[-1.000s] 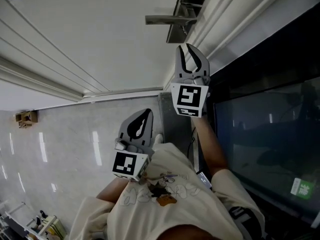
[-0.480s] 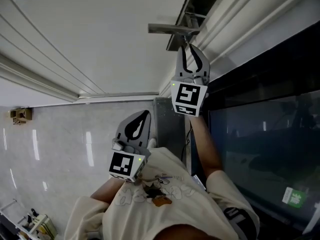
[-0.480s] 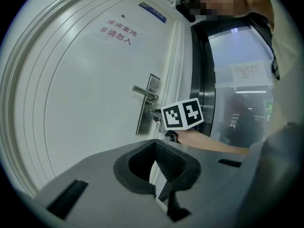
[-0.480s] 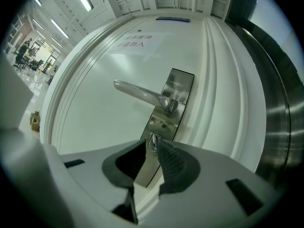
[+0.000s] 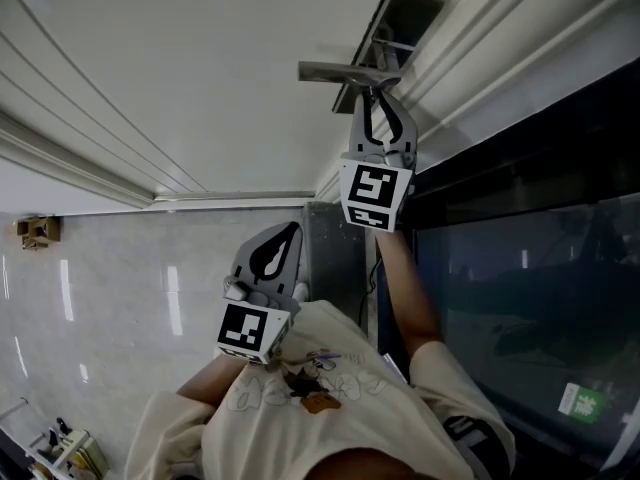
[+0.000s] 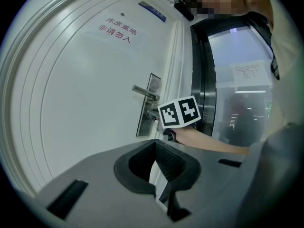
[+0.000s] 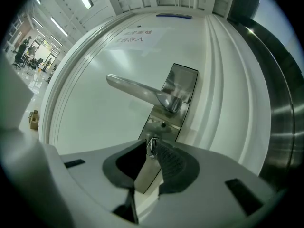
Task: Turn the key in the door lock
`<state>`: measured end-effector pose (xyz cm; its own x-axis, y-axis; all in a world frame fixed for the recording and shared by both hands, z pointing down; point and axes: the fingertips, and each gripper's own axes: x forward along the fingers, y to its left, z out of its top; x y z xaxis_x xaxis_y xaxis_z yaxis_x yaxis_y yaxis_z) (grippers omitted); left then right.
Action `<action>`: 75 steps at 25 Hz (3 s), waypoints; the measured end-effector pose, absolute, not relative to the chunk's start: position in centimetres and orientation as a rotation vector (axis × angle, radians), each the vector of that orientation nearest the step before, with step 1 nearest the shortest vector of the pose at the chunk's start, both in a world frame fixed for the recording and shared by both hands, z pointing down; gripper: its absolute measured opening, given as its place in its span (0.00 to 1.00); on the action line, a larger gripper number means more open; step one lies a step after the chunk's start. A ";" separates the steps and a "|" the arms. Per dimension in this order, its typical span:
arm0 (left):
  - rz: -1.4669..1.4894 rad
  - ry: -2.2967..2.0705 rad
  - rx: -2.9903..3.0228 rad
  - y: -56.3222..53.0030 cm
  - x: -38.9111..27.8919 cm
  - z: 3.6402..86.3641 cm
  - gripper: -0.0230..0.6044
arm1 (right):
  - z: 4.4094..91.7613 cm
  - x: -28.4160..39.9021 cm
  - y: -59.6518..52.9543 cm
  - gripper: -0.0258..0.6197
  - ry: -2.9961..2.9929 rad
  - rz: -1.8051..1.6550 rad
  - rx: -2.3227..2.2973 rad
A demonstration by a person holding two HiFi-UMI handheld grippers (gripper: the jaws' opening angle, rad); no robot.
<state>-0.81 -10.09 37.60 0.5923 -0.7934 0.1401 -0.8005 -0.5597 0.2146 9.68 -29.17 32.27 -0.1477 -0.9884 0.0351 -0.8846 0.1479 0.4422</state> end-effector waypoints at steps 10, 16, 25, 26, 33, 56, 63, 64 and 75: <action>-0.012 -1.358 2.580 -12.9 -0.7 36.3 0.04 | 32.0 9.8 -30.0 0.08 -2.101 -0.419 1.862; -0.045 -1.365 2.583 -13.8 -0.2 34.8 0.04 | 31.9 9.8 -30.0 0.07 -2.145 -0.363 1.882; -0.048 -1.357 2.588 -13.7 0.3 34.9 0.04 | 32.0 10.7 -29.9 0.07 -2.385 0.000 2.005; -0.048 -1.359 2.586 -13.6 0.3 34.9 0.05 | 32.0 10.8 -29.9 0.07 -2.407 0.043 2.020; -0.047 -1.368 2.592 -12.9 0.3 34.8 0.05 | 32.1 11.3 -30.0 0.07 -2.592 0.466 2.130; -0.063 -1.399 2.609 -10.0 -0.4 34.2 0.05 | 33.2 12.3 -30.0 0.08 -2.882 1.956 2.095; -0.078 -1.414 2.602 -8.6 -1.0 33.8 0.05 | 33.5 12.2 -30.0 0.08 -2.858 2.148 2.056; -0.083 -1.417 2.607 -8.4 -1.1 33.7 0.05 | 33.6 12.2 -30.0 0.10 -2.874 2.161 2.037; -0.118 -1.406 2.613 -5.9 -1.2 32.9 0.05 | 34.2 12.0 -22.3 0.25 -2.891 2.029 1.914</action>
<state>-1.21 -5.93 32.91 0.5517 -0.8340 0.0115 -0.8203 -0.5401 0.1883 12.03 -22.27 34.16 -0.2680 -0.9504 -0.1578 -0.1745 0.2090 -0.9622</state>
